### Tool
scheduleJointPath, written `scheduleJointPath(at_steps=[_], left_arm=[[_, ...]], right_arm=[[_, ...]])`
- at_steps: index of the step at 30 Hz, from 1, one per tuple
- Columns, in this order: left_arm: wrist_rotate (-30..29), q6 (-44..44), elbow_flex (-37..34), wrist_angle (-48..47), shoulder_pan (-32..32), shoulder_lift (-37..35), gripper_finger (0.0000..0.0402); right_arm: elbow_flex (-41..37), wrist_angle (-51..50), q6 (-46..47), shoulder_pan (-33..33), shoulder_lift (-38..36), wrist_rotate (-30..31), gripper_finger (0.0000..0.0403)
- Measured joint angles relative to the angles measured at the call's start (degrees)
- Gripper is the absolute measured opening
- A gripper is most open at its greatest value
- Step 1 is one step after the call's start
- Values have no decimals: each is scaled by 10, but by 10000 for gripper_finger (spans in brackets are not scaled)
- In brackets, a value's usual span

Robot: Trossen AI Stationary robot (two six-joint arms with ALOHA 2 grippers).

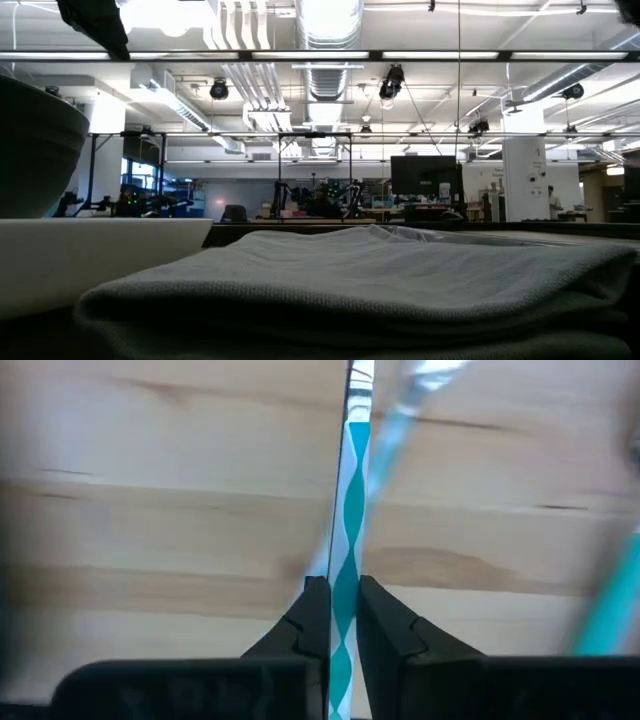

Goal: Set up tray
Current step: Put the white green fork on top of the gray napkin on the black serving tray

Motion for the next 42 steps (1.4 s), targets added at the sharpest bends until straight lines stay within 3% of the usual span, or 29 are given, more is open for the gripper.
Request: scheduleJointPath(at_steps=[6,13,20,27,42], left_arm=[[0,0,0,3,0,0,137],[-1,0,0,12,0,0,137],[-1,0,0,11,0,0,137],[-3,0,0,10,0,0,137],[-2,0,0,10,0,0,137]], right_arm=[[84,8,-52,-28,23,91,18],[172,74,-146,-100,105,141,18],[322,83,-253,-154,237,125,18],[440,82,-297,-174,330,89,18],[449,67,-281,-174,354,41,18]])
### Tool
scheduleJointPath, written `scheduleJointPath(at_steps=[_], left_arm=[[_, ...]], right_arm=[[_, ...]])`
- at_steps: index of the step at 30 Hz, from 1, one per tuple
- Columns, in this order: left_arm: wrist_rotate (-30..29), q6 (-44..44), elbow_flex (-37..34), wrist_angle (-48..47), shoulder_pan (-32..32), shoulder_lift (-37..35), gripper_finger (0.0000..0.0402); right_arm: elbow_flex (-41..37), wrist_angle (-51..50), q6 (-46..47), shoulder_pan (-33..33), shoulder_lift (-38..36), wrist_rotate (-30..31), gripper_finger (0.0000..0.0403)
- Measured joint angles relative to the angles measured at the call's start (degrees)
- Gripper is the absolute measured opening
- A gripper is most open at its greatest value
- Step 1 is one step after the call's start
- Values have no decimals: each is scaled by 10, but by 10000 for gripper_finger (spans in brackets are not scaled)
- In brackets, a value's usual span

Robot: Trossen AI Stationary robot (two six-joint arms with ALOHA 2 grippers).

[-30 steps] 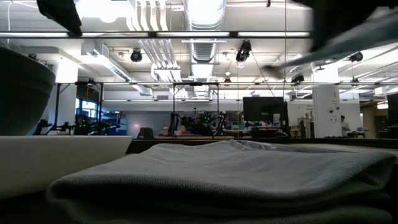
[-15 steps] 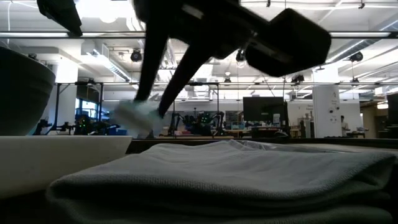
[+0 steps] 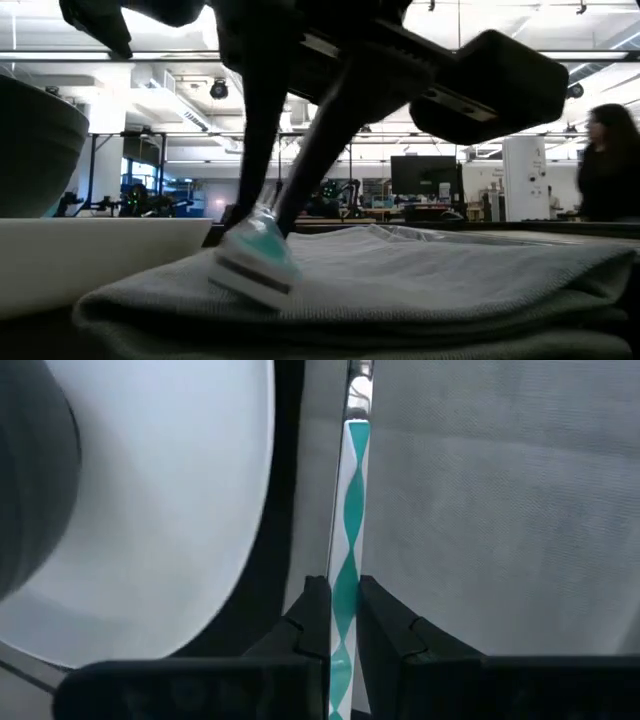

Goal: Set up tray
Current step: Put the white green fork on top of the gray napkin on the black serving tray, then put the white green knife on top of the gray napkin to the right of the white green fork

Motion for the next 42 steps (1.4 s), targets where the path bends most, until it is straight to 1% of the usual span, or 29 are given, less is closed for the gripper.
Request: scheduleJointPath(at_steps=[4,8,11,18,23,28,32,34,36,39,42], left_arm=[[0,0,0,0,0,0,137],[0,0,0,0,0,0,137],[0,0,0,0,0,0,137],[0,0,0,0,0,0,137],[0,0,0,0,0,0,137],[0,0,0,0,0,0,137],[1,0,0,0,0,0,137],[1,0,0,0,0,0,137],[2,0,0,0,0,0,137],[2,0,0,0,0,0,137],[2,4,0,0,0,0,137]], right_arm=[[-12,-12,4,-1,0,-1,23],[-19,-8,13,-7,0,-1,47],[-19,6,-4,-14,0,-1,67],[-19,1,-20,-17,-1,0,88],[-6,-54,-22,-8,-3,-14,106],[37,-127,-21,14,-9,-14,127],[71,-162,-10,29,-11,-11,141],[82,-185,13,39,-11,-11,145],[87,-222,58,52,-12,-15,146],[80,-275,141,79,-12,-46,146],[62,-298,228,108,-12,-82,146]])
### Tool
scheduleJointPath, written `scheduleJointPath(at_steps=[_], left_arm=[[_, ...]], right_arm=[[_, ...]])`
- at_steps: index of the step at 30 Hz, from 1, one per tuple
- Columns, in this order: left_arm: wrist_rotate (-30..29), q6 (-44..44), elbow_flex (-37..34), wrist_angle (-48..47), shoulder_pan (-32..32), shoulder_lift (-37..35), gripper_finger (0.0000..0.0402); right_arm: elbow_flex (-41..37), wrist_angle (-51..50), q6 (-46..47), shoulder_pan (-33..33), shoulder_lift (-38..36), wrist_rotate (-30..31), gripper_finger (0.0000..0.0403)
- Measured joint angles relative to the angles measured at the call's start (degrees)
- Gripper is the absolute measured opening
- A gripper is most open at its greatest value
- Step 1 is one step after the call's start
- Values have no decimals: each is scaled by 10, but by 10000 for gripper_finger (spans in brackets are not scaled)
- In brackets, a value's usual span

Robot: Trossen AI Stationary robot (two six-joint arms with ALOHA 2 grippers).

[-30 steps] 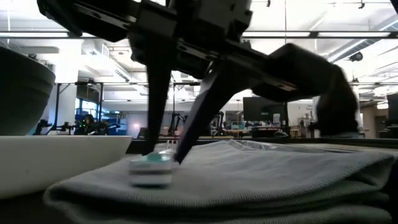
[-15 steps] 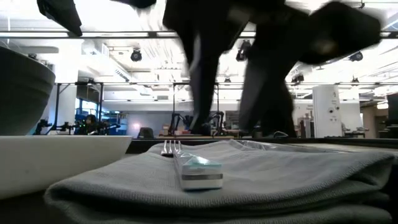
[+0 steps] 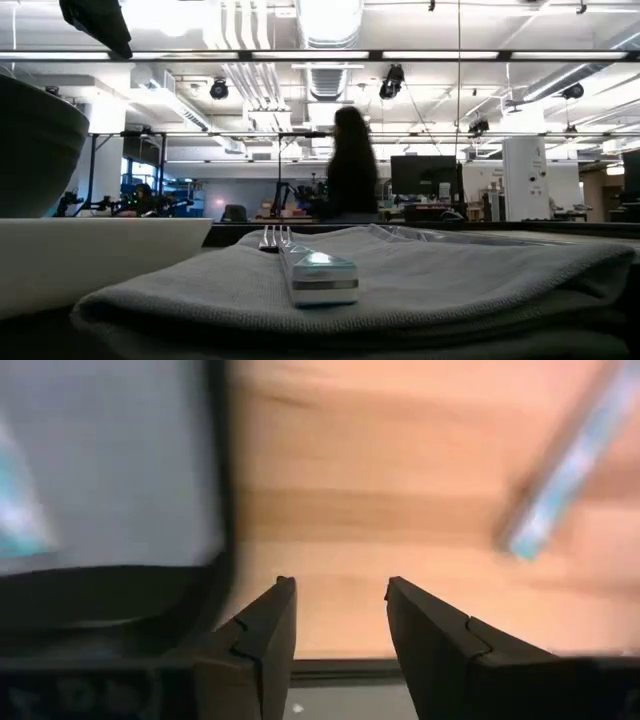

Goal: Set up tray
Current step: Put the white green knife on top of the gray napkin to the right of the white green fork

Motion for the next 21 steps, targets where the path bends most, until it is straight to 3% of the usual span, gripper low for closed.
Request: scheduleJointPath(at_steps=[5,12,16,18,21], left_arm=[[0,5,0,0,0,0,137],[0,5,0,0,0,0,137],[0,5,0,0,0,0,137],[0,5,0,0,0,0,137],[0,5,0,0,0,3,137]], right_arm=[[-20,-4,107,35,0,-52,146],[-37,-80,132,51,-8,-103,146],[-93,-76,134,47,-44,-101,146],[-105,-64,120,40,-71,-50,146],[-118,-40,86,16,-136,91,146]])
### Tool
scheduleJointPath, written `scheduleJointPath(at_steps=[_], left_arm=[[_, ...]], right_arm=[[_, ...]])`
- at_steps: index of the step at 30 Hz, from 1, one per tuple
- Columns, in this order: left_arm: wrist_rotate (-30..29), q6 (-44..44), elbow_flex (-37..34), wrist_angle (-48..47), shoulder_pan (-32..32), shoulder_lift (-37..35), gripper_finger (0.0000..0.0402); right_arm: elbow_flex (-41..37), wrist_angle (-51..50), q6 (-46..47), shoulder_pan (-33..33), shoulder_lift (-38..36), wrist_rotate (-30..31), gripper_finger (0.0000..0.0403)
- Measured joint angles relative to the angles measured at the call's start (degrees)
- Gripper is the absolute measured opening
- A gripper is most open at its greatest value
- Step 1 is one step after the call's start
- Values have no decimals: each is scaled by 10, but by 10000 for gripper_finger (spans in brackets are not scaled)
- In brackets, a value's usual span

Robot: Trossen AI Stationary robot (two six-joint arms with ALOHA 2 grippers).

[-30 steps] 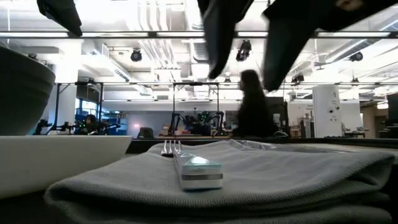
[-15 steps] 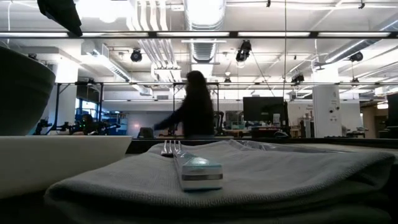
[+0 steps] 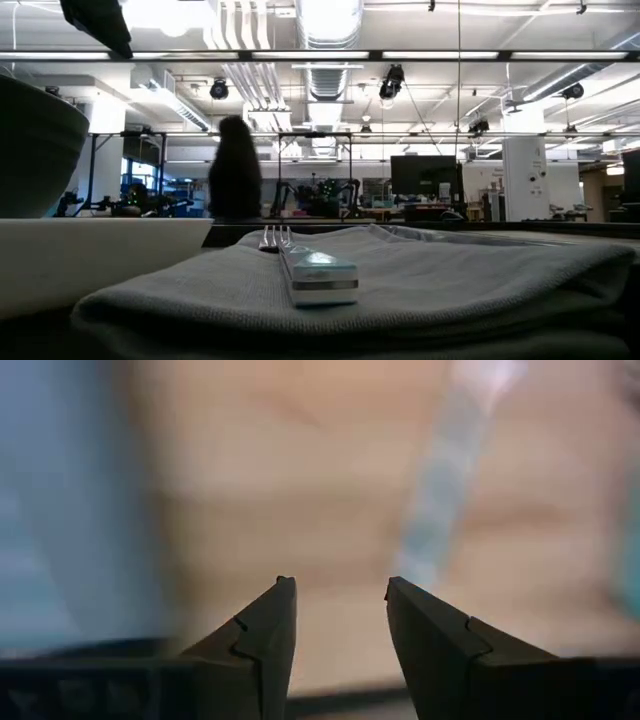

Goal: Set up tray
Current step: Put the white green knife on top of the gray napkin to the right of the white green fork

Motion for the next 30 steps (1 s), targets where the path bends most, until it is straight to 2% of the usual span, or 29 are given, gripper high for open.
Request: scheduleJointPath(at_steps=[8,10,12,14,16,18,20,24,30], left_arm=[[0,0,0,0,0,18,137],[0,0,0,-1,0,23,137],[0,0,0,-1,0,26,137],[0,0,0,-2,0,29,137],[0,0,0,-2,0,30,137],[0,0,0,-3,0,29,137],[0,0,0,-3,0,29,137],[0,0,0,-2,0,29,137],[0,0,0,-2,0,31,137]], right_arm=[[-86,4,-66,-49,-165,358,146],[-105,19,-122,-65,-193,421,146],[-120,51,-193,-79,-206,437,146],[-131,61,-235,-95,-210,377,146],[-144,52,-236,-111,-210,279,146],[-165,26,-174,-123,-206,156,146],[-199,4,-127,-125,-199,73,146],[-277,75,-84,-101,-197,-14,146],[-385,258,5,-51,-196,-48,146]])
